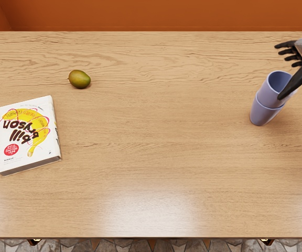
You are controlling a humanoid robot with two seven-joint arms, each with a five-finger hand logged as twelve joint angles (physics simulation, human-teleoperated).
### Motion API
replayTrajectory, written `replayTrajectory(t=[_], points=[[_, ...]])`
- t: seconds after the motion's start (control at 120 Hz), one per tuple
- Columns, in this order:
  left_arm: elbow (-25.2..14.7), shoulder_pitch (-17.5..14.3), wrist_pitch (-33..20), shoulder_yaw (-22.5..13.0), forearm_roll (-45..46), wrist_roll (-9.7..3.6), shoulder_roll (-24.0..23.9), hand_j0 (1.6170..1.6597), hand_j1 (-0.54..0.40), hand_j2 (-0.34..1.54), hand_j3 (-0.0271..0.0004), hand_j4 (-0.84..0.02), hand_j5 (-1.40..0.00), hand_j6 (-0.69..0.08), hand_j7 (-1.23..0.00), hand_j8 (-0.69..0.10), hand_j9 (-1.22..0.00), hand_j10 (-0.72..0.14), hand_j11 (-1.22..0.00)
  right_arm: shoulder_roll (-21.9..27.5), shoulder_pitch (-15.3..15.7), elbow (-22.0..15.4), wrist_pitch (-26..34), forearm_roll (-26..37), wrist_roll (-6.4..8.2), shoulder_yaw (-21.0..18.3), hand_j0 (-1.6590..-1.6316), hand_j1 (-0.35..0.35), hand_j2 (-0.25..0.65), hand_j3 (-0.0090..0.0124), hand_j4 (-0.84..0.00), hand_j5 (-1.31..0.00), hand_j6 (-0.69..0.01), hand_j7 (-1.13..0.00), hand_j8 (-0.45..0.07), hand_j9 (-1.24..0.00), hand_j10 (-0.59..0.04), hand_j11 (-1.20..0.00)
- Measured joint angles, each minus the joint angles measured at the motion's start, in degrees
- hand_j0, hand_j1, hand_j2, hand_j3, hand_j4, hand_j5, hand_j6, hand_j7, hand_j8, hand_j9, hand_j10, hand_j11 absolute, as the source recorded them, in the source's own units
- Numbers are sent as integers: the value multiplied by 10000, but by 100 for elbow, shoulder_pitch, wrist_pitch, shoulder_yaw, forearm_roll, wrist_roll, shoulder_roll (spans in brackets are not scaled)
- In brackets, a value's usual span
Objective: Pick up cup and place in cup with right hand
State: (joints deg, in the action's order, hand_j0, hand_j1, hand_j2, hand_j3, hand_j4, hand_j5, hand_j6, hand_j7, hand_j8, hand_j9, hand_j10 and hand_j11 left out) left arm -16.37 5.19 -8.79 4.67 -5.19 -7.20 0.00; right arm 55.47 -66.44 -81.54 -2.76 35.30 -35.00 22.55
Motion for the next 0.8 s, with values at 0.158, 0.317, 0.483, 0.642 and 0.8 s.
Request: replayTrajectory(t=[0.158,0.317,0.483,0.642,0.8], points=[[0,0,0,0,0,0,0,16581,3489,2,-1,0,-2,0,-2,0,-2,0,-2,-117,-296,-3,-684,-456,0,64,-16580,-3106,-10,0,-412,-486,-411,-476,-362,-485,-399,-483],[0,0,0,-1,0,0,0,16581,3489,1,-1,0,-2,-1,-2,0,-2,0,-2,-234,-485,-4,-1427,-964,0,83,-16580,-3319,-2,0,-213,-227,-221,-219,-193,-225,-203,-223],[1,0,0,0,0,0,0,16581,3489,1,-1,0,-2,-1,-2,0,-1,0,-2,-190,-502,-9,-2759,-2081,0,290,-16580,-3419,-1,0,-113,-103,-124,-97,-106,-101,-105,-99],[1,0,0,-1,0,0,0,16581,3489,1,-1,0,-2,-1,-1,-1,-1,0,-1,-11,-261,-13,-3124,-2948,588,389,-16581,-3460,-1,0,-62,-49,-70,-45,-60,-47,-56,-46],[-1,0,0,3,0,0,0,16581,3489,1,-1,0,-2,-1,-2,0,-2,0,-2,51,587,-54,-3204,-3220,1649,411,-16581,-3481,2,0,-32,-23,-37,-21,-32,-22,-29,-21]])
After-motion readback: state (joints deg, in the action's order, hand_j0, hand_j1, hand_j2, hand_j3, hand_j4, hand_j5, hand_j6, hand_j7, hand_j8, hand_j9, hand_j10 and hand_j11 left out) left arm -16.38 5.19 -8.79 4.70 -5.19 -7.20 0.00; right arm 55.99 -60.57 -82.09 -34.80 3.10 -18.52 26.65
